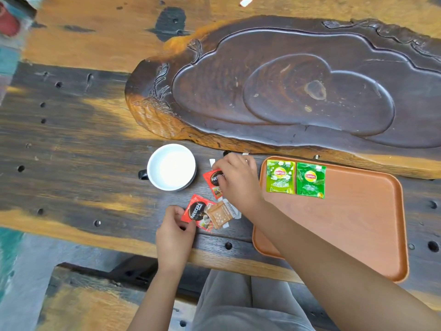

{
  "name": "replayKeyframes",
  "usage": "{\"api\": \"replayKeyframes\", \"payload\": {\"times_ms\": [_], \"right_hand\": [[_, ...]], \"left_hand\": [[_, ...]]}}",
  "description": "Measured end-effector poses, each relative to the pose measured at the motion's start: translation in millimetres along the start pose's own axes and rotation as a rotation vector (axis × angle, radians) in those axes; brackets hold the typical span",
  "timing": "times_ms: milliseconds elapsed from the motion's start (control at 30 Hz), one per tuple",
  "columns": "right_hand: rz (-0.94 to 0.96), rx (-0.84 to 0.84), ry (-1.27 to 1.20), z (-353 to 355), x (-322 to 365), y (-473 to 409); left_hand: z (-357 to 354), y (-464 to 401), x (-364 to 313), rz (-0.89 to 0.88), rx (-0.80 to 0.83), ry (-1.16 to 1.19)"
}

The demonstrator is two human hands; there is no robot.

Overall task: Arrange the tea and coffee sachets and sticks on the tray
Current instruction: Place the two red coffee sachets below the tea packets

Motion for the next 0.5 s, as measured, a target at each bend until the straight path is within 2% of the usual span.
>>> {"api": "replayKeyframes", "payload": {"times_ms": [100, 200, 267, 333, 400, 433, 500], "right_hand": [[-0.123, -0.084, -0.386, 10.9, -4.5, 0.6], [-0.336, -0.249, -0.641, 28.1, -20.0, 13.0], [-0.488, -0.380, -0.834, 37.3, -34.5, 30.3], [-0.630, -0.483, -1.092, 40.4, -46.6, 51.1], [-0.711, -0.539, -1.240, 44.3, -58.8, 73.4], [-0.719, -0.545, -1.237, 49.2, -65.4, 84.2], [-0.686, -0.516, -1.079, 65.4, -81.5, 105.8]], "left_hand": [[22.2, 2.6, 4.5, 0.010, -0.113, 0.133], [50.8, 12.5, 3.3, -0.137, -0.316, 0.170], [63.0, 18.6, 1.5, -0.186, -0.380, 0.254], [63.8, 21.4, -5.7, -0.164, -0.354, 0.371], [53.2, 22.1, -23.3, -0.155, -0.251, 0.436], [43.5, 22.2, -34.8, -0.165, -0.169, 0.453], [15.8, 23.9, -58.2, -0.193, 0.029, 0.458]]}}
Point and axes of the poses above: each hand's wrist, its own y-axis away from the middle knuckle, its own z-axis out of the back of the hand, x = y × z, the point moved 7 cm from there along -y, towards the middle knuckle, and after that the axes turned 11 degrees about z, right-handed, at the moved point
